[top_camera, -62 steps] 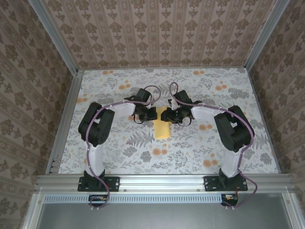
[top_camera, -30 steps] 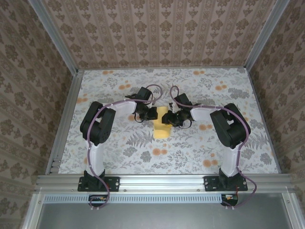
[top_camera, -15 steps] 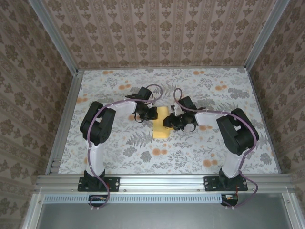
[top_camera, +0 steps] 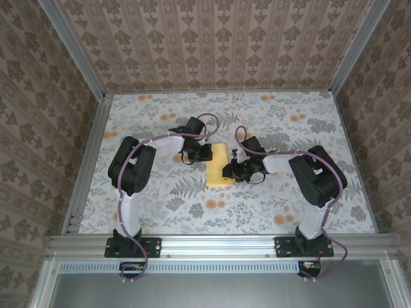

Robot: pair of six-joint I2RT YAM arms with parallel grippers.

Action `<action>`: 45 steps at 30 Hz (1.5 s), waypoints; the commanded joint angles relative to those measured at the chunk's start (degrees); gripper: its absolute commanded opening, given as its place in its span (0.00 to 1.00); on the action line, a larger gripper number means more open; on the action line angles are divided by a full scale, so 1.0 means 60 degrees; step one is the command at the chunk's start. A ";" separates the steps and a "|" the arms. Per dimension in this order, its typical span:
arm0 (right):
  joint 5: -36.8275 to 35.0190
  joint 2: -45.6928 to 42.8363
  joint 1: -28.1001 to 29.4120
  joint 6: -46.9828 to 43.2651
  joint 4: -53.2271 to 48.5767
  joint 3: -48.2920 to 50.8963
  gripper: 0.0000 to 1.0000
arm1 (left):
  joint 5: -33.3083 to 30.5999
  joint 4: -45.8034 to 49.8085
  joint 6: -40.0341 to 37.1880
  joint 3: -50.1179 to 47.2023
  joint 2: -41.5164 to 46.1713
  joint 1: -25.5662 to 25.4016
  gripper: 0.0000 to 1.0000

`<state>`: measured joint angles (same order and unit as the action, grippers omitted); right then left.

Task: Fold a paper plane with a square sheet of paper (pick it up from the middle)
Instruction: Fold the square sheet of paper in half at the center of the table.

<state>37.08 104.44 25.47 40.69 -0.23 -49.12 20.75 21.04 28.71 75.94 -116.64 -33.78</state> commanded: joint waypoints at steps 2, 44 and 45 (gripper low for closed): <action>-0.0217 -0.0375 0.0095 -0.0202 -0.0585 0.0002 0.21 | -0.0740 0.0432 0.0117 -0.0081 -0.0566 -0.0010 0.09; -0.2209 0.1660 -0.0539 0.0578 -0.0060 -0.2309 0.10 | -0.0743 0.0690 -0.0007 -0.0074 -0.0591 0.0005 0.08; -0.2185 0.1692 -0.0540 0.0586 -0.0071 -0.2338 0.10 | -0.0742 0.0686 -0.0009 -0.0074 -0.0588 0.0005 0.08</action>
<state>26.20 113.38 22.74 42.70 -0.62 -63.05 20.73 21.08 28.71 75.96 -116.64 -33.78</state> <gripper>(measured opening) 0.101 0.083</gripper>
